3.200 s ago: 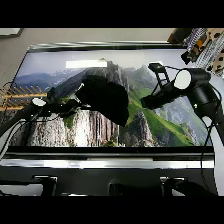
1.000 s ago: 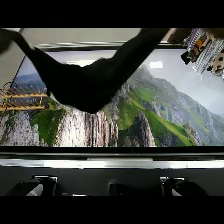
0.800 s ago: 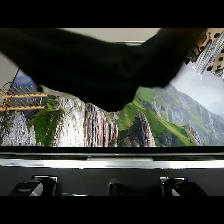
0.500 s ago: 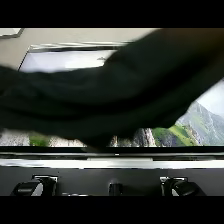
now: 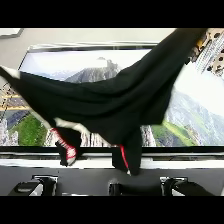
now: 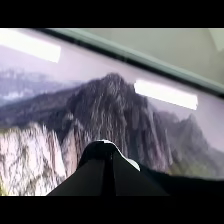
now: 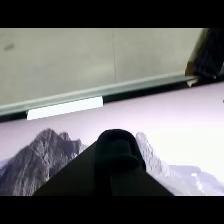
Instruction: Fold the clothes and pants, and hang the long-sleeved shirts on hangers.
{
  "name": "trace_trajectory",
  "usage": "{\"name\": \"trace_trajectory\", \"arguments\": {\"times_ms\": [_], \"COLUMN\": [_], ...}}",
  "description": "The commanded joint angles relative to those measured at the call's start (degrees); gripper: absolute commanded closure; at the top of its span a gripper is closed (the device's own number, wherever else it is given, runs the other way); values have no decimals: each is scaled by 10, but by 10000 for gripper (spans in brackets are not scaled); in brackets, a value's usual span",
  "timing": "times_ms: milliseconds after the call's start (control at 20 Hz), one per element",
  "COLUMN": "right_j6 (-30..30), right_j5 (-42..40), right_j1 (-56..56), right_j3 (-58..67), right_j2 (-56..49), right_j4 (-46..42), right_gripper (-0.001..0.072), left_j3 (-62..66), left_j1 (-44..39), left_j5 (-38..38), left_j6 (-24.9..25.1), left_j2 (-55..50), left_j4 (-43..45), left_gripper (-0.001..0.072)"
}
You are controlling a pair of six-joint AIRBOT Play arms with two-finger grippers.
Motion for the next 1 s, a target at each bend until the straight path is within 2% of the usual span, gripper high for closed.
{"name": "trace_trajectory", "arguments": {"times_ms": [0, 100, 250, 350, 450, 500, 550, 650, 750, 850, 950], "right_j6": [77, 97, 87, 43, -28, -61, -89, -114, -111, -79, -34], "right_j5": [-5, -5, 21, 49, 95, 130, 174, 249, 289, 264, 173], "right_j1": [0, 0, 0, 0, -3, -8, -19, -38, -42, -17, 33], "right_j3": [1, 1, 1, 1, 1, 1, 1, -5, -44, -136, -253], "right_j2": [-164, -242, -323, -334, -309, -288, -262, -210, -164, -124, -97], "right_j4": [12, 74, 200, 258, 278, 284, 291, 293, 318, 366, 399], "right_gripper": [664, 664, 654, 567, 220, 125, 89, 87, 42, 30, 12], "left_j3": [-84, -114, -122, -122, -122, -122, -122, -122, -122, -122, -122], "left_j1": [-40, -72, -103, -105, -103, -101, -98, -90, -85, -83, -83], "left_j5": [31, 52, 62, 72, 78, 78, 77, 74, 74, 75, 75], "left_j6": [0, -2, -1, -1, -1, 2, 10, 12, 12, 12, 11], "left_j2": [-104, -172, -265, -302, -313, -311, -309, -306, -305, -305, -305], "left_j4": [-29, -31, -40, -67, -73, -73, -73, -73, -73, -71, -71], "left_gripper": [684, 684, 684, 684, 683, 684, 684, 683, 683, 683, 683]}}
